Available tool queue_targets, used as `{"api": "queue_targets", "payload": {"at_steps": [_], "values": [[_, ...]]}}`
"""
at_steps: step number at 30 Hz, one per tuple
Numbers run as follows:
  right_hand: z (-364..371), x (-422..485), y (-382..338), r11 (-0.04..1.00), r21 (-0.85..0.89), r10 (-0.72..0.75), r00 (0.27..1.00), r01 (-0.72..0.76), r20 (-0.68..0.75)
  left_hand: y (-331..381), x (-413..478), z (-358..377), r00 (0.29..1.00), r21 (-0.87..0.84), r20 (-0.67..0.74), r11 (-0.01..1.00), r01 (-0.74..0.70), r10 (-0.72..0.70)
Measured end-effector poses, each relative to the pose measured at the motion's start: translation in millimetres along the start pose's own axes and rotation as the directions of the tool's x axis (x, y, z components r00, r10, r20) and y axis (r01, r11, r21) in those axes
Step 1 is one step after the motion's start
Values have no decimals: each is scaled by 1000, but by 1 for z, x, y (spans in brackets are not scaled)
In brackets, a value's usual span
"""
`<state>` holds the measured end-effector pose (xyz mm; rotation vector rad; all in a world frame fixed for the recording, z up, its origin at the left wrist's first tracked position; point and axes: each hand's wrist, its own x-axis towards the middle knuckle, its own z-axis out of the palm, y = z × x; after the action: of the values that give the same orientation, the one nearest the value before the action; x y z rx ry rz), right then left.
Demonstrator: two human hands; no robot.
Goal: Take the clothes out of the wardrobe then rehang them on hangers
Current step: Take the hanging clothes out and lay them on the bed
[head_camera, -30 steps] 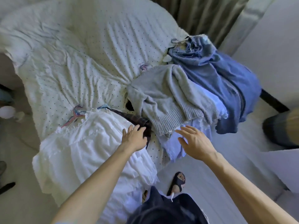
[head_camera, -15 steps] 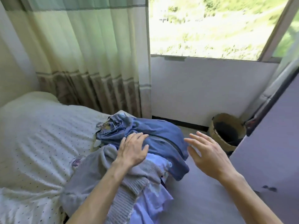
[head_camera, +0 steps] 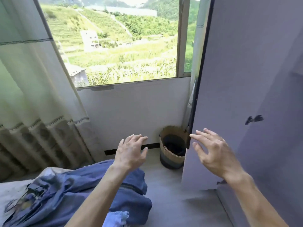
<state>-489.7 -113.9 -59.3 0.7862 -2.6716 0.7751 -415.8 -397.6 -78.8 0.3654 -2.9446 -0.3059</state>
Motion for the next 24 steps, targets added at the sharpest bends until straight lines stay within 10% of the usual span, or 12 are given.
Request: {"api": "queue_targets", "payload": {"at_steps": [9,24], "values": [[-50,-9,101,898,-165,385,910,-408,-152,129,148,42,880,-52,80,884,-465,468],[-131,-154,138,330,-104,746,326,-938,-581,398,193,57,245,-246,-27,231,-941,969]]}}
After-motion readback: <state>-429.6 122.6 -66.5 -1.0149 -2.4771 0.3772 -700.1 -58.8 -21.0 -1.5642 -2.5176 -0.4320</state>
